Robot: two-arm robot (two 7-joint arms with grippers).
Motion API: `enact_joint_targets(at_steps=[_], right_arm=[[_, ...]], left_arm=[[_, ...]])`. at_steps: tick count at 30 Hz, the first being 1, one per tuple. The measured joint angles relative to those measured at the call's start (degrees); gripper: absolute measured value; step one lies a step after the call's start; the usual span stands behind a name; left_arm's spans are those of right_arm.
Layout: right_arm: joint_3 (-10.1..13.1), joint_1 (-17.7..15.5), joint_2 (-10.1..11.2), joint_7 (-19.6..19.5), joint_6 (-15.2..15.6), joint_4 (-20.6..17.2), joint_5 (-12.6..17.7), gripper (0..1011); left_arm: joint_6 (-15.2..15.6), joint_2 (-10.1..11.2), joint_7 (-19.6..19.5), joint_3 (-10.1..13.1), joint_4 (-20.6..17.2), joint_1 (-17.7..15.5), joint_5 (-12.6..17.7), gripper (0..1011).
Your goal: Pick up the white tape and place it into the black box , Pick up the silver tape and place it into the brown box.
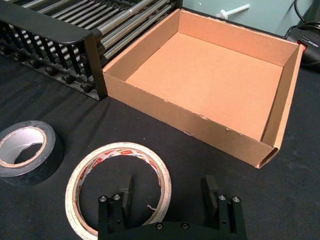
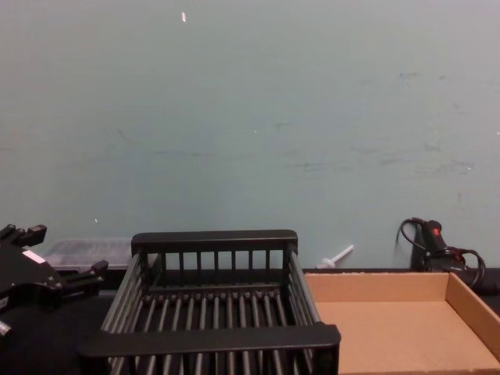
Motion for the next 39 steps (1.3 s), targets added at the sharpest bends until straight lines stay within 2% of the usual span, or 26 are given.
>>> enact_joint_targets(at_steps=[7, 20, 21, 25, 26, 29, 39], right_arm=[[-0.05, 0.02, 0.03, -0.04, -0.05, -0.01, 0.03, 786], [-0.06, 0.02, 0.08, -0.08, -0.11, -0.01, 0.11, 342], [-0.06, 0.02, 0.08, -0.08, -0.11, -0.01, 0.11, 342], [-0.06, 0.02, 0.08, -0.08, -0.11, -0.01, 0.12, 188], [-0.06, 0.02, 0.08, -0.08, -0.11, -0.01, 0.12, 188], [-0.05, 0.02, 0.08, -0.08, -0.12, -0.01, 0.12, 95], [-0.05, 0.02, 0.08, -0.08, -0.13, -0.01, 0.11, 80]], left_arm=[[0.00, 0.00, 0.00, 0.00, 0.00, 0.00, 0.00, 1001], [0.00, 0.00, 0.00, 0.00, 0.00, 0.00, 0.00, 1001], [0.00, 0.00, 0.00, 0.00, 0.00, 0.00, 0.00, 1001], [0.00, 0.00, 0.00, 0.00, 0.00, 0.00, 0.00, 1001], [0.00, 0.00, 0.00, 0.00, 0.00, 0.00, 0.00, 1001], [0.00, 0.00, 0.00, 0.00, 0.00, 0.00, 0.00, 1002], [0.00, 0.00, 0.00, 0.00, 0.00, 0.00, 0.00, 1001]])
